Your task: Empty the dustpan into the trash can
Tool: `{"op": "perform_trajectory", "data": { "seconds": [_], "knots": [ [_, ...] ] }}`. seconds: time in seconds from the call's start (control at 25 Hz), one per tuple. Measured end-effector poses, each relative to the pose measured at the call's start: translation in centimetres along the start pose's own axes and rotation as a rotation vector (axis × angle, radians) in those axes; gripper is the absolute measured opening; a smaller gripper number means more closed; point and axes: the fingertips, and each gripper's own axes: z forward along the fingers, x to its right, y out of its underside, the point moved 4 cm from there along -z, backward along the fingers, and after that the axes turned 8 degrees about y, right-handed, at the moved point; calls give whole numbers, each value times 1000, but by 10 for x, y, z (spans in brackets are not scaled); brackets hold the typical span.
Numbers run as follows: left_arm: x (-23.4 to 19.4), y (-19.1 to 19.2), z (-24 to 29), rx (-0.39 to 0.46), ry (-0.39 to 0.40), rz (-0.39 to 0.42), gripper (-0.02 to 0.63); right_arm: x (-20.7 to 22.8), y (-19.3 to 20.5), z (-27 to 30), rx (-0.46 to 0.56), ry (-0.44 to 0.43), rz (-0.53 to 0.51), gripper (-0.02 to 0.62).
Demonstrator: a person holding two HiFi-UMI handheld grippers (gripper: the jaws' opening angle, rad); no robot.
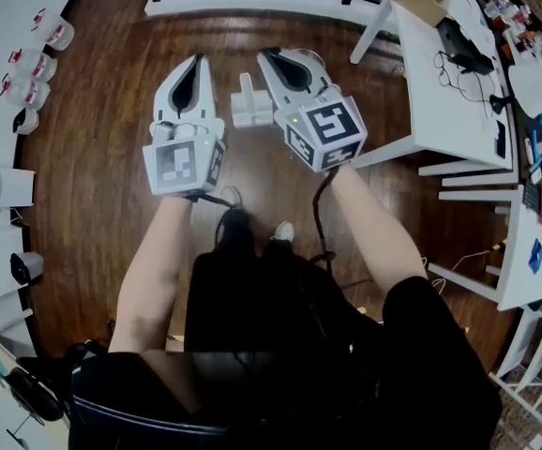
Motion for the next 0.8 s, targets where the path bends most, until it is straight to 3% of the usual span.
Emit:
{"op": "perform_trajectory", "data": {
  "seconds": [0.28,0.8],
  "knots": [
    [21,2,-14,-69,15,-18,5,-1,6,-21,-63,-15,20,6],
    [-7,-18,-42,-78,47,-79,5,-49,-2,-14,-79,-3,24,8]
  ]
}}
